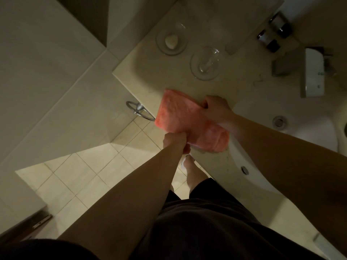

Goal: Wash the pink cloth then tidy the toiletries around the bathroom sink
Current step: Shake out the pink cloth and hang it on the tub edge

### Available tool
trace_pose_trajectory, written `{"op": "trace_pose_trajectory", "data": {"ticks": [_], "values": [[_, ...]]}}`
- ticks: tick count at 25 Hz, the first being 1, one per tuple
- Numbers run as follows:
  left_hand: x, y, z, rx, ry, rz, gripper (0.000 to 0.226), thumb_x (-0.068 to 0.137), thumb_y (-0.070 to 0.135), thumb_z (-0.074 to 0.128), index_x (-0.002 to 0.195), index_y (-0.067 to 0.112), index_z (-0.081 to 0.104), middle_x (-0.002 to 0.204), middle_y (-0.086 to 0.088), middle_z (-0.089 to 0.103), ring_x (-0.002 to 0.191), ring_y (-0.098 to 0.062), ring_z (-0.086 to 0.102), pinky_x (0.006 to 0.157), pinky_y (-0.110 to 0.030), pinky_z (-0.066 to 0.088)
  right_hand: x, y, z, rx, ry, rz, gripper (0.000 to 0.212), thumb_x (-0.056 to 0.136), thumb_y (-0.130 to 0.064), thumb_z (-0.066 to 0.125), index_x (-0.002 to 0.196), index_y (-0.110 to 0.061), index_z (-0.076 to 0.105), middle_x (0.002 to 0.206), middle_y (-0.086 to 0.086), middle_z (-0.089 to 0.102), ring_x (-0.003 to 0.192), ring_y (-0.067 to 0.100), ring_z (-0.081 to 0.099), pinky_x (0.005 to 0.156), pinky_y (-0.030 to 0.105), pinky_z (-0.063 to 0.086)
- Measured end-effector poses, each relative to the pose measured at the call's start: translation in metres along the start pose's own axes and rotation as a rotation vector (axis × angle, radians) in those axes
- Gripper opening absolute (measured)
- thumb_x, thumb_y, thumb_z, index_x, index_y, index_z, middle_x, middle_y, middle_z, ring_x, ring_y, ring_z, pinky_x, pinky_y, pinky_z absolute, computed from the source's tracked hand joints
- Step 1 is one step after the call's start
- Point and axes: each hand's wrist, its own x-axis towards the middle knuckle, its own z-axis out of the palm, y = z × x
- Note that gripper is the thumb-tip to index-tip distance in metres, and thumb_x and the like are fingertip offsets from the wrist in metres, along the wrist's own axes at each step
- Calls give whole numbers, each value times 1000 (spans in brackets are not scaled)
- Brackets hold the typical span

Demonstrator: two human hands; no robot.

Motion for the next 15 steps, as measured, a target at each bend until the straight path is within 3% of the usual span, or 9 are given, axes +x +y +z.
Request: {"op": "trace_pose_trajectory", "data": {"ticks": [4, 8, 9, 11, 15], "values": [[0, -8, -4, -27, -20, -61, 29, 81, 28, 70, 84, -1, 66, 69, -13, 71, 48, -24, 65, 37, -20, 45, -2, 1, -2, 101, -59, -32, 17, 78, -28, 63, 80, -19, 49, 80, 3, 57, 77, 25, 54, 74, 37, 40], [-3, -6, -1, -165, -43, -9, 12, 81, 5, 66, 74, -3, 63, 64, -16, 62, 44, -24, 54, 41, -24, 43, -1, 3, -2, 270, -41, -4, 29, 78, -22, 64, 104, -12, 57, 93, 1, 59, 85, 19, 55, 75, 32, 43], [-3, -6, 1, -166, -40, 11, 12, 82, 4, 62, 72, -2, 62, 64, -16, 61, 44, -24, 53, 42, -25, 43, -2, 2, -3, 277, -27, 9, 26, 79, -22, 63, 102, -11, 59, 90, 0, 59, 83, 18, 55, 74, 31, 44], [-5, -6, 3, -140, -19, 70, 15, 82, 5, 57, 68, 2, 62, 66, -17, 64, 46, -24, 53, 47, -30, 46, -2, -1, -6, 218, -10, 4, 8, 79, -19, 60, 80, -11, 59, 72, 2, 54, 72, 19, 51, 63, 31, 37], [-21, -8, -4, -84, 137, 341, 16, 78, 17, 59, 68, 4, 62, 68, -13, 64, 62, -21, 56, 56, -31, 45, -9, -11, -13, 207, 10, 8, 20, 82, -17, 57, 65, -12, 47, 59, -2, 44, 68, 18, 47, 61, 30, 30]]}}
